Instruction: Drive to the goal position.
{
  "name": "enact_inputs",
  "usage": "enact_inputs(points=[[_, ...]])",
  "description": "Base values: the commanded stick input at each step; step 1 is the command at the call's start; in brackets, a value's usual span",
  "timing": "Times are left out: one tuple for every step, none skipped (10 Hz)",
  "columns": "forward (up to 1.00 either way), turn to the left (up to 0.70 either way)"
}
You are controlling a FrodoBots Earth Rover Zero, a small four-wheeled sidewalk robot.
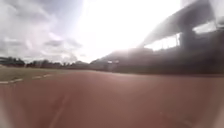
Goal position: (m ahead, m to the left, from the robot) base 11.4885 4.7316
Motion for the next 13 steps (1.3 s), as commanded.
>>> enact_inputs(points=[[0.7,0.0],[0.7,0.0],[0.7,0.0],[0.7,0.0],[0.7,0.0],[0.7,0.0],[0.7,0.0],[0.7,0.0],[0.7,0.0],[0.7,0.0],[0.7,0.0],[0.7,0.0],[0.7,0.0]])
